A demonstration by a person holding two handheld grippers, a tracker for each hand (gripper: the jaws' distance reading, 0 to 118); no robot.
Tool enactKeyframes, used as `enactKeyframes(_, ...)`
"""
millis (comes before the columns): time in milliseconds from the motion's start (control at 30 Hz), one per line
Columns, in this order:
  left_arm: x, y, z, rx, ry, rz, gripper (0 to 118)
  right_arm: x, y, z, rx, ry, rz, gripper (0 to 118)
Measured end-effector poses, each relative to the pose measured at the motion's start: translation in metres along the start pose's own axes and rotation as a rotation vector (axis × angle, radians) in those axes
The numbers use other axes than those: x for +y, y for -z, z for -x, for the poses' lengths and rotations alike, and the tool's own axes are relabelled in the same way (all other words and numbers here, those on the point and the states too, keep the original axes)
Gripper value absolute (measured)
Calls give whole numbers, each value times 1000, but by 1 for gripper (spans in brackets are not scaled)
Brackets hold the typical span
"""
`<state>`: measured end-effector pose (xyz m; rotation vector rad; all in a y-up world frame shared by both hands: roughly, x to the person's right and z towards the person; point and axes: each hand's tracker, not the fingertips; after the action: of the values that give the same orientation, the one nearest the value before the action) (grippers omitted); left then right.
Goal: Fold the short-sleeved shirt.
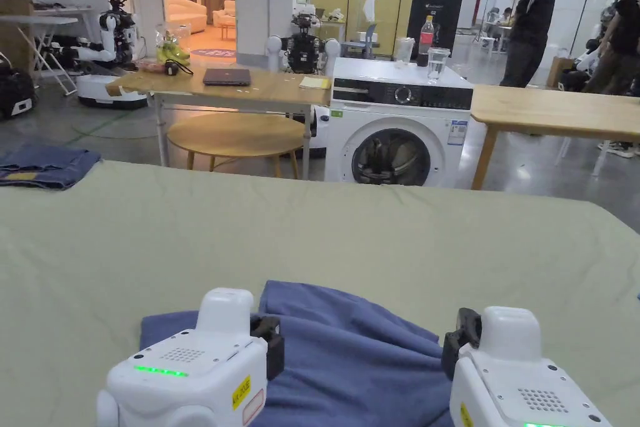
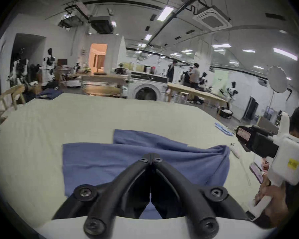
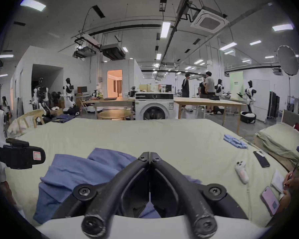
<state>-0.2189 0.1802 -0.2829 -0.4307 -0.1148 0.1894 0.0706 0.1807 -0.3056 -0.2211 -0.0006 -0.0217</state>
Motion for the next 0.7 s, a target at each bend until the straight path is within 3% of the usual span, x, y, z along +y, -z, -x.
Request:
enactKeyframes(300, 20, 15, 99, 141, -131, 111, 0, -8, 24, 31, 63, -8, 58, 0)
enactKeyframes(600, 78, 102, 211, 213, -211, 360, 0, -10, 48, 39, 75, -38, 93, 0)
enactKeyframes(633, 81, 115, 219, 226, -216, 415, 8, -10, 52, 40, 72, -40, 101, 0)
enactKeyframes(667, 80, 129, 227, 211, -239, 456, 32, -12, 55, 39, 69, -40, 107, 0)
enactKeyframes(700, 78, 134, 229, 187, -266, 481, 47, -13, 57, 38, 68, -39, 111, 0)
